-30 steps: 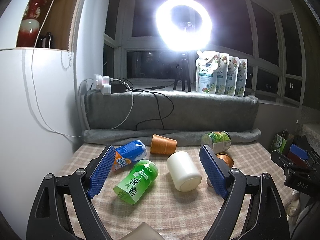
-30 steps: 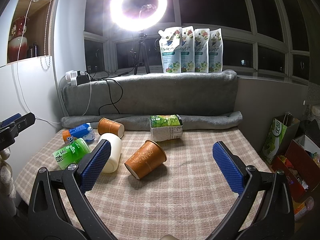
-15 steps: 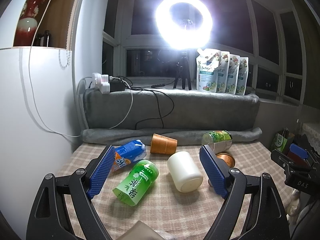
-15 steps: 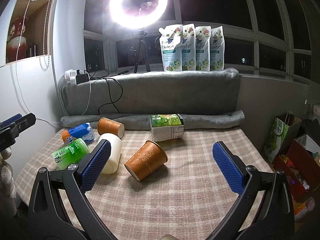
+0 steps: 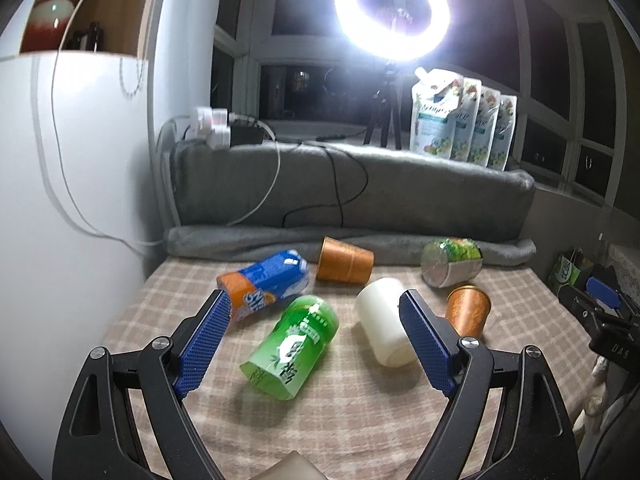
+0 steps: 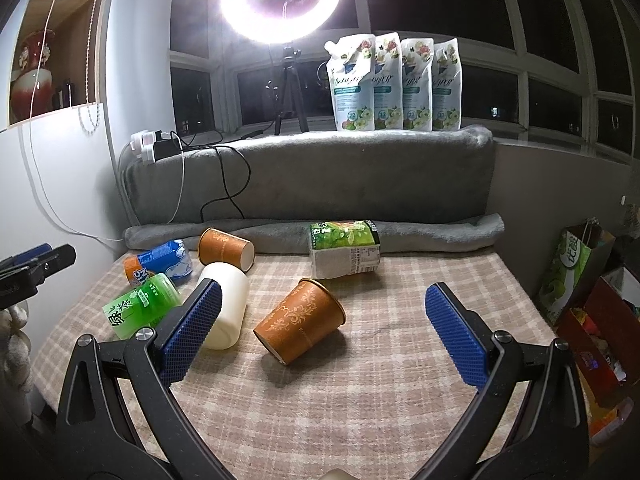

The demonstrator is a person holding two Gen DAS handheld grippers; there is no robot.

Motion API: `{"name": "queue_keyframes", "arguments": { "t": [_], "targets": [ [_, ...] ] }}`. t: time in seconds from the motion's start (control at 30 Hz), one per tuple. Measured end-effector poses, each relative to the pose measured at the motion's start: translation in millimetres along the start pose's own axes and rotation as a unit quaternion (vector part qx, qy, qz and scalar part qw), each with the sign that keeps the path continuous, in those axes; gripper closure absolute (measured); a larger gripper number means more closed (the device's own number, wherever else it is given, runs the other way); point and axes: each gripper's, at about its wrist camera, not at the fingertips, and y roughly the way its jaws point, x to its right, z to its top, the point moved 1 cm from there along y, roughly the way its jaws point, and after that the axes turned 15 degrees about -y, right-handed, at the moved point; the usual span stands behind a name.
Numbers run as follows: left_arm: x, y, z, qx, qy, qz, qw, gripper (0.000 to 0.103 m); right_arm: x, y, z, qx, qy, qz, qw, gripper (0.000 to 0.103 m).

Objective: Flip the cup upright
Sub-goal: 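Move the right tool toward the lying blue-and-orange soda can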

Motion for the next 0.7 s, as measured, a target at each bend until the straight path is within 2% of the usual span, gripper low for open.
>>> {"name": "queue_keyframes", "arguments": {
  "t": [0.17, 0.4, 0.57, 0.7],
  "targets": [
    [-13.0, 12.4, -0.2, -0.024, -0.007, 0.007, 0.9997, 0.017, 2.6, 7.9, 2.0, -0.009, 0.003, 0.013, 1.0, 0.0],
    [-29.2, 21.1, -0.9, -0.037, -0.011, 0.027, 0.9989, 0.017, -2.2, 22.0, 12.2, -0.02, -0.018, 0.044, 0.999, 0.0],
    [-46.6, 25.7, -3.9, -0.048, -0.025, 0.042, 0.9977, 0.017, -19.2, 39.0, 33.4, -0.02, -0.08, 0.089, 0.993, 0.0],
    [-62.4, 26.8, -7.4, -0.057, -0.04, 0.054, 0.9961, 0.017, -38.6, 60.7, 54.8, -0.025, -0.134, 0.128, 0.982, 0.0]
  ]
}}
